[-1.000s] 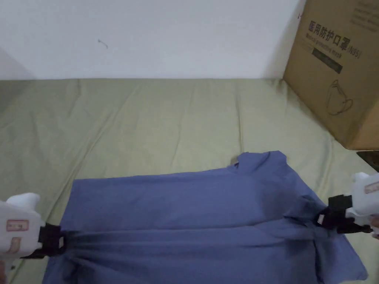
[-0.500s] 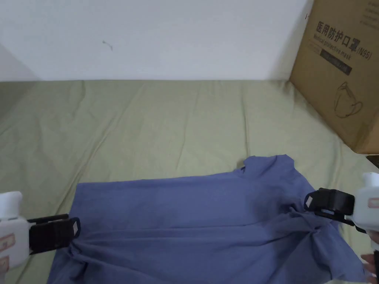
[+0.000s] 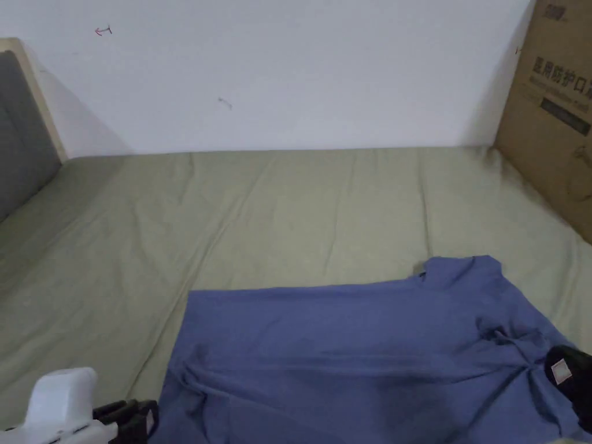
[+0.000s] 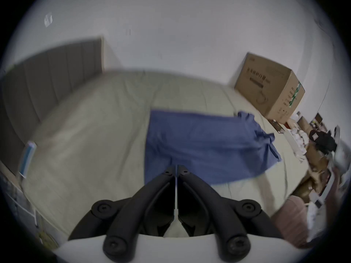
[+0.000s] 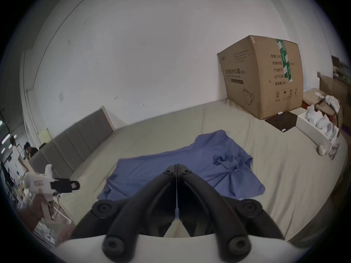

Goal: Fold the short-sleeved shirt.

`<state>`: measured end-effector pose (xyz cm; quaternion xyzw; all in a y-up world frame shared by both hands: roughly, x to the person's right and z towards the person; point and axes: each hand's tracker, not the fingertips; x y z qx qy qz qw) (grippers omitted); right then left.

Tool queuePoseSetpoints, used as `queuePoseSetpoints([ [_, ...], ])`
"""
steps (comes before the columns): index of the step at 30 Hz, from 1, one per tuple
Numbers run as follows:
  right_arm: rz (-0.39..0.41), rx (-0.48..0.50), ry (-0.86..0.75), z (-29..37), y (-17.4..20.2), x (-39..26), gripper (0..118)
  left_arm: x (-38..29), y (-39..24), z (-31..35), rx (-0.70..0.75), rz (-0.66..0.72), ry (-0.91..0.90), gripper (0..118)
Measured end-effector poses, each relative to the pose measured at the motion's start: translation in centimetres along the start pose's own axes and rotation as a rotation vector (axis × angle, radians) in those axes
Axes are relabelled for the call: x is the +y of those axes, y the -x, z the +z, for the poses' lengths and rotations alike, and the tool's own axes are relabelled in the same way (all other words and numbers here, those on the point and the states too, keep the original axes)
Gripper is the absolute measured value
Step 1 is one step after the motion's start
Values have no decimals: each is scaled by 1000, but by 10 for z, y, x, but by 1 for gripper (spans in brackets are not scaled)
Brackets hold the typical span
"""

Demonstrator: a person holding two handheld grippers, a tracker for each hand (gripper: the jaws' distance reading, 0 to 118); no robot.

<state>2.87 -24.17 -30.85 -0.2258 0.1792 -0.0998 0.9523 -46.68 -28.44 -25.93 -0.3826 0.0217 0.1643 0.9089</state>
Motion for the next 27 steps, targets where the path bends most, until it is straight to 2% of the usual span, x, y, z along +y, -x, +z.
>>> queuePoseSetpoints([
  [1,-16,11,0,-2,-1,-3,0,-3,8,-15,-18,28,19,66],
  [2,-23,17,8,-3,-1,-4,0,-5,15,-29,11,23,30,66],
  [3,-29,24,21,-4,-1,-5,0,-7,19,-45,57,11,57,81],
  [4,-40,28,35,-2,0,-5,0,-8,24,-61,107,1,92,107],
  [5,-49,27,39,-2,0,-6,0,-13,27,-69,135,-29,47,118],
  [6,-57,29,41,-3,-1,-6,0,-13,31,-82,170,-42,49,110],
  [8,-71,37,53,-4,-4,-7,0,-12,28,-103,242,-73,98,111],
  [12,-80,11,81,-8,-4,-7,0,-20,30,-149,250,-129,232,110],
  [14,-99,-6,95,-12,-7,-6,0,-18,18,-143,290,-180,153,112],
  [16,-114,-20,98,-12,-10,-5,0,-17,8,-133,281,-191,152,100],
  [17,-122,-25,99,-14,-14,-5,0,-19,2,-124,256,-212,123,86],
  [18,-129,-30,101,-15,-17,-5,0,-22,-3,-119,230,-231,104,61],
  [20,-137,-35,95,-15,-26,-1,0,-23,-12,-112,237,-264,98,28],
  [21,-145,-49,91,-16,-36,5,0,-21,-9,-108,235,-262,96,5],
  [23,-169,-86,109,-25,-60,12,0,-12,1,-97,187,-198,62,5],
  [24,-195,-112,138,-35,-90,14,0,-8,5,-91,176,-175,48,5],
  [26,-235,-136,217,-57,-122,19,4,-1,4,-75,185,-180,18,5],
  [27,-236,-160,253,-68,-133,18,40,1,-2,-66,181,-185,8,5],
])
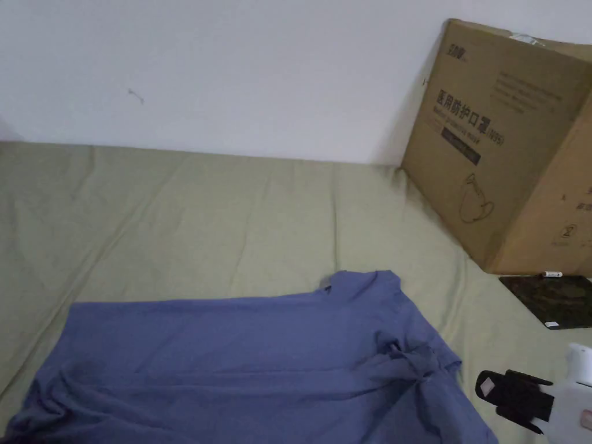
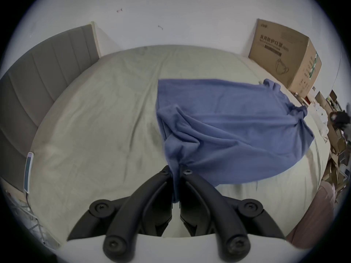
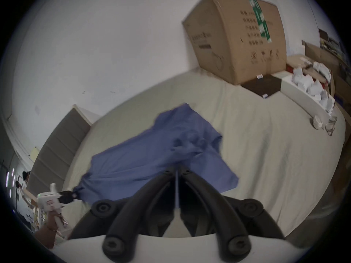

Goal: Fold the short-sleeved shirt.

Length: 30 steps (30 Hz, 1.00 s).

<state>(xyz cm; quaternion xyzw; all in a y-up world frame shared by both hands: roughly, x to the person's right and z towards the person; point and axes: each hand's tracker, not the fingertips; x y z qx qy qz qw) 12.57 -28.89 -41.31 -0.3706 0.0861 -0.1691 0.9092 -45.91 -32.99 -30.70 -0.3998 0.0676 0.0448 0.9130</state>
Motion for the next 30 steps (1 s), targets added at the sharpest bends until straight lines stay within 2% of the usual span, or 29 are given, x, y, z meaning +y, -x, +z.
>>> queuePoseSetpoints([
  [1,6,-41,43,-14,-11,6,86,2,-1,6,-10,3,-8,5],
  [2,3,-63,94,-29,-20,7,117,4,-3,11,-19,8,-13,5],
  [3,-2,-77,168,-45,-28,9,116,5,-6,15,-19,7,-15,5],
  [4,-85,-87,219,-50,-37,-3,116,8,-3,14,-19,4,-16,5],
  [5,-61,-145,228,-61,-42,-9,116,8,-5,16,-19,1,-18,5],
  [8,-125,-186,327,-83,-62,-32,116,6,0,10,-11,-3,-11,5],
  [9,-124,-200,366,-84,-43,-10,115,5,1,8,-10,0,-3,5],
  [10,-98,-218,396,-86,-42,-13,112,3,2,6,-10,9,7,5],
  [11,-53,-227,423,-88,-40,-16,103,1,4,2,-11,18,23,5],
  [12,35,-287,434,-89,-36,-16,88,-1,5,-3,-9,23,36,5],
  [13,104,-266,419,-88,-32,-14,83,-2,6,-6,-9,27,50,5],
  [14,133,-257,404,-83,-25,-11,78,-4,6,-9,-8,29,64,5],
  [16,185,-262,394,-73,-17,-8,46,-6,7,-13,-8,31,73,5],
  [17,155,-180,439,-111,-53,-9,25,-5,8,-14,-10,38,79,5],
  [18,162,-197,436,-113,-57,-6,11,-4,9,-12,-17,52,82,5],
  [19,194,-183,432,-115,-64,0,5,0,11,-8,-28,85,76,5],
  [20,178,-106,430,-116,-70,7,5,2,21,-7,-43,123,44,5],
  [21,264,-188,324,-80,-35,-5,5,6,24,2,-59,142,6,5],
  [22,301,-209,292,-72,-31,-5,5,11,28,12,-79,156,-25,5],
  [24,290,-170,284,-51,-30,-6,5,18,35,30,-73,154,-14,5],
  [27,245,-169,299,-1,-13,-14,5,17,43,45,-63,104,59,5],
  [28,209,-141,336,9,-18,-17,5,9,41,55,-61,78,85,5],
  [30,197,-107,390,24,-26,-25,5,-5,45,64,-52,40,161,5],
])
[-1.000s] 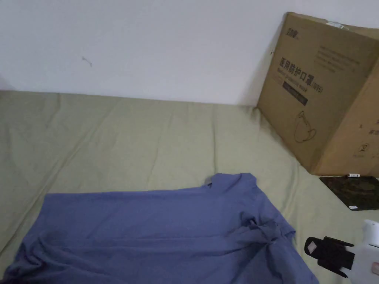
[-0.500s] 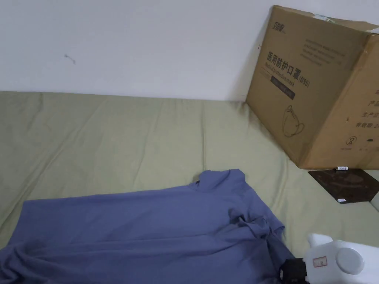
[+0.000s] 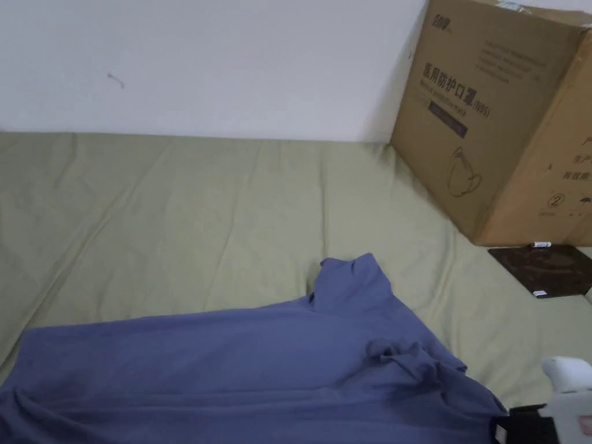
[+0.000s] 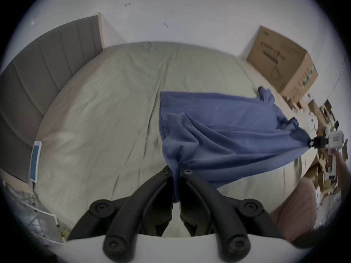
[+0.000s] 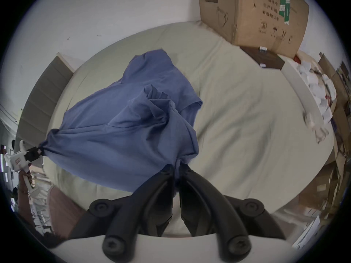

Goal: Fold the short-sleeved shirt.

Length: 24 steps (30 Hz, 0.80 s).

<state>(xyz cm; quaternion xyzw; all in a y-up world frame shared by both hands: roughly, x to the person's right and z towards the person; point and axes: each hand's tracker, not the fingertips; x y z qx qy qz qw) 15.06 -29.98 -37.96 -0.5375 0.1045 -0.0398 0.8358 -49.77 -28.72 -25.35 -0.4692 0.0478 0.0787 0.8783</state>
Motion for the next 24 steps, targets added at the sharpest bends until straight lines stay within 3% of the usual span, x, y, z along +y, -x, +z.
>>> queuePoseSetpoints([
  [5,-12,10,110,-5,12,-56,5,-53,20,-16,-11,101,152,5],
  [9,-106,-34,60,-24,15,-72,7,-74,14,-32,-9,55,178,9],
  [10,-106,-41,46,-19,22,-74,17,-72,-5,-22,42,33,167,23],
  [11,-106,-52,28,-18,10,-66,37,-68,-7,-15,80,10,153,50],
  [12,-95,-52,9,-11,13,-65,83,-66,-7,-7,92,-13,119,102],
  [13,-85,-56,-4,-4,17,-63,111,-63,-8,1,104,-30,76,118],
  [14,-77,-64,-29,6,24,-61,118,-63,-2,11,111,-30,2,113],
  [17,-56,-53,-220,24,31,-37,117,-46,-5,33,103,4,-61,112],
  [20,-12,73,-444,59,66,-30,115,-28,-17,65,2,47,-284,111],
  [21,9,115,-539,66,77,-30,108,-26,-23,74,-50,50,-375,107],
  [22,29,152,-655,71,88,-31,94,-20,-30,91,-110,46,-503,99],
  [23,68,166,-779,80,100,-38,69,-22,-40,99,-130,23,-642,83],
  [24,90,166,-850,80,112,-39,26,-24,-49,105,-98,7,-739,52],
])
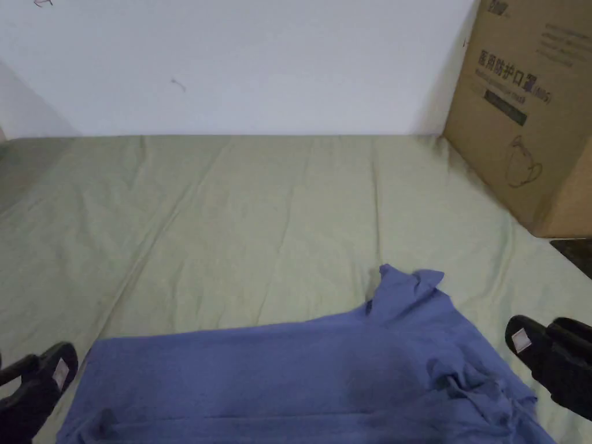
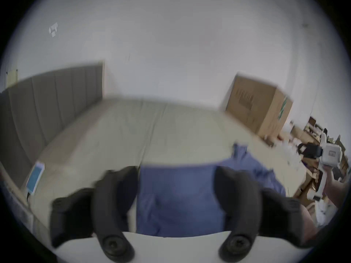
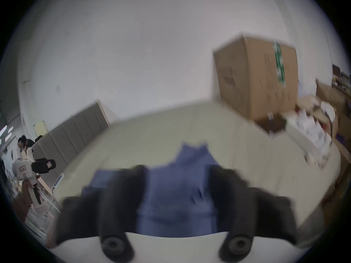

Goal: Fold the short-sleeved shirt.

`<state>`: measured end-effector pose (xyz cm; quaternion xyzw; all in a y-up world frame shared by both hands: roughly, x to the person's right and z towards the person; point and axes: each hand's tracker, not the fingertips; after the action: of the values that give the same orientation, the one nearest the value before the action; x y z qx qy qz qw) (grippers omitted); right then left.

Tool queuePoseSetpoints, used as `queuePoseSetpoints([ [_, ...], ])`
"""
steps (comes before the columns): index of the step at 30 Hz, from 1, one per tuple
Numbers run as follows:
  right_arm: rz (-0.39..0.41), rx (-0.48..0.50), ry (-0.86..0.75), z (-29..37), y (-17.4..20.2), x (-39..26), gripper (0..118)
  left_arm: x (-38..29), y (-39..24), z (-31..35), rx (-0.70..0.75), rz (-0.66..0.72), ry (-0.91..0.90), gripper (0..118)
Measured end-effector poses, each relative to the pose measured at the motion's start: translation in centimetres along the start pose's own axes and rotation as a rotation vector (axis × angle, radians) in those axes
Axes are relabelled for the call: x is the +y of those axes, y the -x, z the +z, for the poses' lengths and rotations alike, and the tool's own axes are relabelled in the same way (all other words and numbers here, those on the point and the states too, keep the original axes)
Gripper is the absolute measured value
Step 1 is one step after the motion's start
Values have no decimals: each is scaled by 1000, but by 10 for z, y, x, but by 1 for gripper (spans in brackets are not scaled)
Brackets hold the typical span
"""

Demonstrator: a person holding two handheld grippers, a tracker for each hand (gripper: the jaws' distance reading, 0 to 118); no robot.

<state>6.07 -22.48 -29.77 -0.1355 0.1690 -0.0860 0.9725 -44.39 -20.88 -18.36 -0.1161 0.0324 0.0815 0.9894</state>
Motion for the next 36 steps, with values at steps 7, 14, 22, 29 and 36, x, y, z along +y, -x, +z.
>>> queuePoseSetpoints([
  [7,-84,86,-64,-41,45,9,3,28,-12,-54,67,-27,21,0],
  [14,-62,82,103,-76,33,-6,3,-12,97,-216,16,55,565,9],
  [22,-136,38,220,-112,16,-27,3,-98,137,-300,156,-19,758,114],
  [29,-129,9,290,-137,-9,-23,3,-95,82,-267,83,-201,621,28],
  [36,-210,-11,596,-242,-90,-17,13,-71,54,-234,107,-72,476,3],
])
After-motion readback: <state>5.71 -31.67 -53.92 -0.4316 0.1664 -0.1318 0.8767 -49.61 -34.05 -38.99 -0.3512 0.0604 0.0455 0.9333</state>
